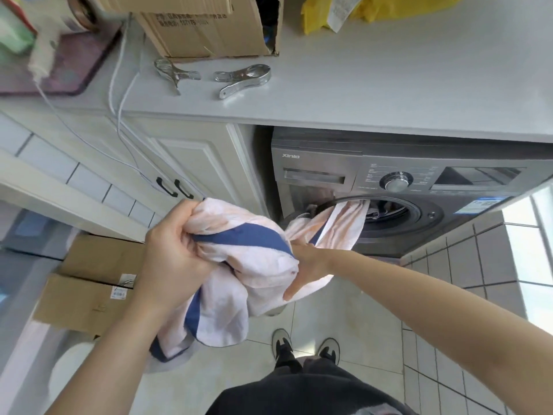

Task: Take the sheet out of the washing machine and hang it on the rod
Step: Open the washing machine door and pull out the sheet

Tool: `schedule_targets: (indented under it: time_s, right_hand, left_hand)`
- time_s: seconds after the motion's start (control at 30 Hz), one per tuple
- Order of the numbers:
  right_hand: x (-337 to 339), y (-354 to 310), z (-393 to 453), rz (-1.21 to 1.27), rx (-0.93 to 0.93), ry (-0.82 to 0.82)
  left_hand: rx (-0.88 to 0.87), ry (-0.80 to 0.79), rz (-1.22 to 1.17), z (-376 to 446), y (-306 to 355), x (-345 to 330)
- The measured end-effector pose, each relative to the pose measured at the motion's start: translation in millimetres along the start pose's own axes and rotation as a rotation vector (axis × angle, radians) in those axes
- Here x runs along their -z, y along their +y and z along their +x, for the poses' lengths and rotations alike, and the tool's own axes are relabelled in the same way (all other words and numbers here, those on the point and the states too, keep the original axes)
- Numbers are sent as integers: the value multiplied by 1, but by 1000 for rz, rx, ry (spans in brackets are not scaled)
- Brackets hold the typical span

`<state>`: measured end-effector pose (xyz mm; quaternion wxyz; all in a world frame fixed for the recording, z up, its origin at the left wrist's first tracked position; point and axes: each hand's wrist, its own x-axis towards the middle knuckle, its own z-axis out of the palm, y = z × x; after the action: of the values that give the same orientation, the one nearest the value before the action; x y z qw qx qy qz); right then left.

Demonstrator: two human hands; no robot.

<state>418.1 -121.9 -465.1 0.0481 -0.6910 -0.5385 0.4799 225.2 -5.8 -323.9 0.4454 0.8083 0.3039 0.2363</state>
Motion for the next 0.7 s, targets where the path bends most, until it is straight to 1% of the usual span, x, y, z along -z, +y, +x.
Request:
schedule_targets:
  time_s: [0.07, 0.17, 0.3, 0.33, 0.4, 0.47, 0.57, 0.63, 0.7]
  right_hand:
    - [-14, -6, 4, 13, 13, 11]
    - [-22, -3, 6, 28, -76, 12]
    - [2, 41, -8, 111, -207, 85]
    - [11, 59, -14, 154, -238, 112]
    - [26, 86, -30, 144, -326, 148]
    - [40, 96, -47, 16, -409, 165]
    - [59, 103, -64, -19, -462, 352]
    - [67, 100, -72, -51, -460, 481]
    - [70, 86, -77, -103, -415, 564]
  left_hand:
    - [32, 61, 12, 0, -2, 5]
    - [85, 108, 25, 0, -9, 8]
    - [128, 123, 23, -2, -17, 18]
    - [167, 100, 13, -2, -21, 21]
    - [246, -7, 34, -1, -35, 26]
    - [264, -73, 160, 2, -50, 30]
    - [281, -77, 239, 7, -56, 29]
    - [294, -60, 251, 7, -55, 25]
    - [301, -69, 246, 8, -54, 17]
